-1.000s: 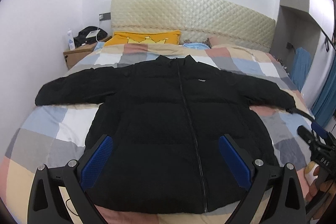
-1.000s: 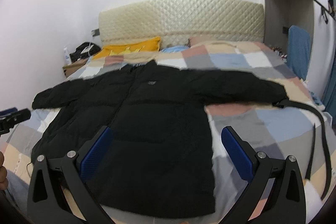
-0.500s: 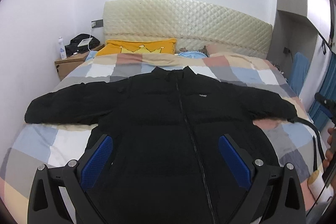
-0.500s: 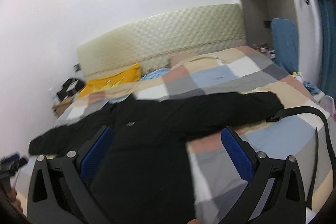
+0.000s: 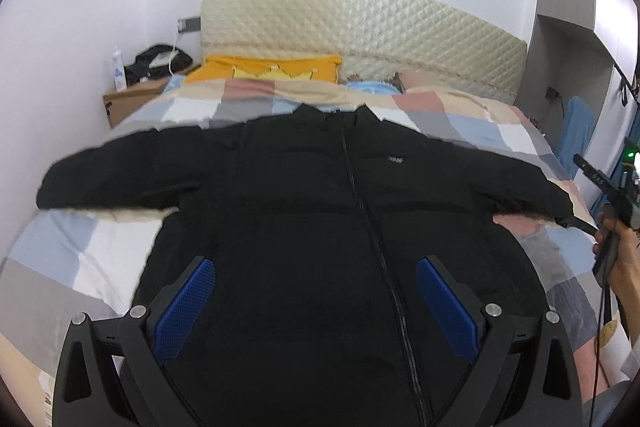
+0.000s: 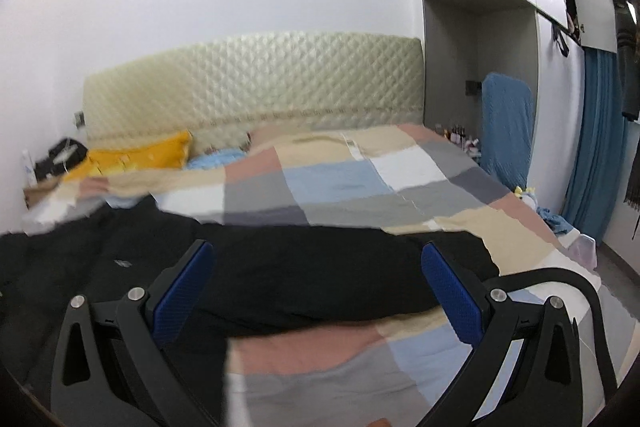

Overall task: Fold large clothes
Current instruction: 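Move the right tool to the black jacket's sleeve cuff and grasp it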

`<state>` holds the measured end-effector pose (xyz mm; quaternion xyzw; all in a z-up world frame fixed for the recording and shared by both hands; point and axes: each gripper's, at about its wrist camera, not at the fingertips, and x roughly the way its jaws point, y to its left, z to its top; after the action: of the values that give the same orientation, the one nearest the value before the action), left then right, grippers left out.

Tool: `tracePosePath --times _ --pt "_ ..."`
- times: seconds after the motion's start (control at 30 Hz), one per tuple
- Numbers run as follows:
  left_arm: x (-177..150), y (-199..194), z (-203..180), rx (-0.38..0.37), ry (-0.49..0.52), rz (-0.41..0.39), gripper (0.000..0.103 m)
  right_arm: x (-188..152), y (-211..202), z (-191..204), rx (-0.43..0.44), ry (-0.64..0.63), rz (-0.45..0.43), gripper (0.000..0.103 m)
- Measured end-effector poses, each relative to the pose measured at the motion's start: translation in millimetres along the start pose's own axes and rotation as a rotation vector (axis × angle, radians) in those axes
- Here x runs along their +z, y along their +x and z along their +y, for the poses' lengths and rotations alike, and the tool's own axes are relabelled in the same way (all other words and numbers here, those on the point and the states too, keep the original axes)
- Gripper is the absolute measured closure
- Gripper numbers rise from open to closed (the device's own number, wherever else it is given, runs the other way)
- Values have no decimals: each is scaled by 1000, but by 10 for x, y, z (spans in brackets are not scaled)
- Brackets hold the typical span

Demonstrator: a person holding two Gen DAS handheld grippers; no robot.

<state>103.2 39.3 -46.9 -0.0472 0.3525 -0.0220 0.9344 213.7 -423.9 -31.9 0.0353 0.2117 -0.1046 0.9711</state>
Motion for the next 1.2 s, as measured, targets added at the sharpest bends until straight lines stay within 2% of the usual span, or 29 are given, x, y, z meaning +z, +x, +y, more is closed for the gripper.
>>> tracePosePath --times 0.1,0.27,0.47,0.53,0.7,0.77,0.83,0.93,1.13,1.2 --pt "-42 92 39 -4 -29 18 1 -106 184 -146 -27 -8 23 0" --pt "-89 206 99 31 -63 17 1 -271 505 -500 -55 92 61 0" --pt "-91 358 70 55 -89 7 1 -431 833 -717 -66 86 83 0" --pt "-107 415 38 55 -84 10 1 -498 920 -795 -77 106 92 2" --pt "-92 560 -22 84 -81 11 1 -673 1220 -1000 -82 195 113 17" --pt "-77 625 -36 88 -80 9 1 -727 1348 -1098 -65 275 111 23" --pt "-89 677 -50 92 -73 5 1 -774 1403 -1197 -68 371 95 23" --pt "-124 780 -33 94 -63 8 1 -800 1415 -1280 -91 441 58 23" --pt "-204 1094 -4 74 -85 94 1 -888 1478 -1635 -118 610 4 23" --pt "-232 1177 -14 78 -81 112 1 -968 1506 -1770 -153 670 2 23"
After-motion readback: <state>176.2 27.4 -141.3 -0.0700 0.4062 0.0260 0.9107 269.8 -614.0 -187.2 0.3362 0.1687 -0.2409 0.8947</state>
